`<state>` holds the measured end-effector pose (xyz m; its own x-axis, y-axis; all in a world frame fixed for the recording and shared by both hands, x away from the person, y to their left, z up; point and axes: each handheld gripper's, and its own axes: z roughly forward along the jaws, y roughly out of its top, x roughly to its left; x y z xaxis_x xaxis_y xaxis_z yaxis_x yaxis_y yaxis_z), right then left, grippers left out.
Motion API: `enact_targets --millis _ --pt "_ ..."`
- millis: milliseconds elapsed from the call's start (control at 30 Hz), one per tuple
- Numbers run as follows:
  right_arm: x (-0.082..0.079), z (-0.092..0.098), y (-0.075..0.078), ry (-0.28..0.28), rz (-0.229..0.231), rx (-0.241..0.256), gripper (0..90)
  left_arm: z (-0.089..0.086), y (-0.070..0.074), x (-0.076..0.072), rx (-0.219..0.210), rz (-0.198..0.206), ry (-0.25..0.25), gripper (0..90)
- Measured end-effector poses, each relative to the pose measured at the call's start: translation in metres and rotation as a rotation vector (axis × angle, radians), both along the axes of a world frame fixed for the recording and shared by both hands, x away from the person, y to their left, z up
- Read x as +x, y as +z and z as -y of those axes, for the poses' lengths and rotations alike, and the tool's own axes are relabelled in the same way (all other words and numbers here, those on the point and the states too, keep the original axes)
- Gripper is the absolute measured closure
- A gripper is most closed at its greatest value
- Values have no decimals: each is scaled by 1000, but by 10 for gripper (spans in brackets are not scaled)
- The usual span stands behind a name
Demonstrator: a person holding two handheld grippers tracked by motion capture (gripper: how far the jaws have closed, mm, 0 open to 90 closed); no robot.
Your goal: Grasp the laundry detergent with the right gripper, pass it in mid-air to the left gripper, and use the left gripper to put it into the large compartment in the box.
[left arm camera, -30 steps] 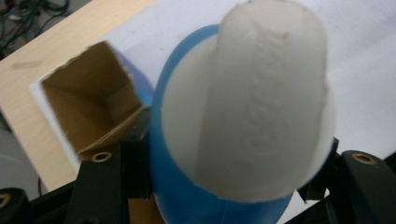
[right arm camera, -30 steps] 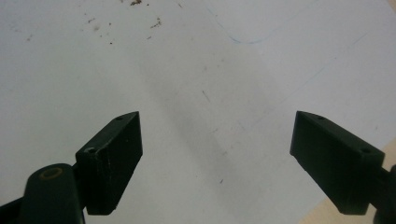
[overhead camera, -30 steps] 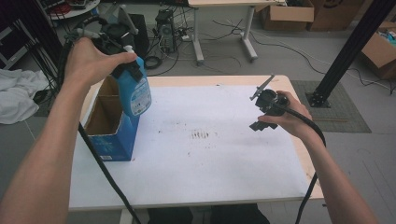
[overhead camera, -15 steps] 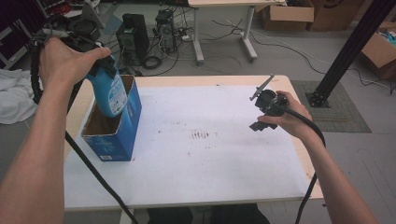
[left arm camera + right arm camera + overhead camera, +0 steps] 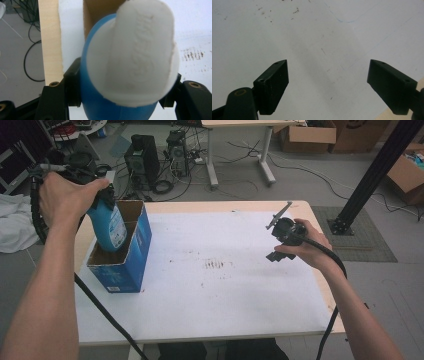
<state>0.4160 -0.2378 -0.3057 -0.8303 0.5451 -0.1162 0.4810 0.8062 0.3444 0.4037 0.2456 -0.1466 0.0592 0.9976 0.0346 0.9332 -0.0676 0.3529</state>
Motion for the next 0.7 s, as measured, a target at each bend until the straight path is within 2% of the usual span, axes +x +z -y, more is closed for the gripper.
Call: enact_targets --millis 167,333,700 --pt "0 0 -3 1 -5 -1 174 -3 -13 2 -7 -5 17 378" --pt "-1 0 -6 4 -6 2 175 -5 -30 4 -5 -33 21 379" --pt "-2 -1 -12 11 -14 -5 179 -7 -60 6 -24 -51 37 378"
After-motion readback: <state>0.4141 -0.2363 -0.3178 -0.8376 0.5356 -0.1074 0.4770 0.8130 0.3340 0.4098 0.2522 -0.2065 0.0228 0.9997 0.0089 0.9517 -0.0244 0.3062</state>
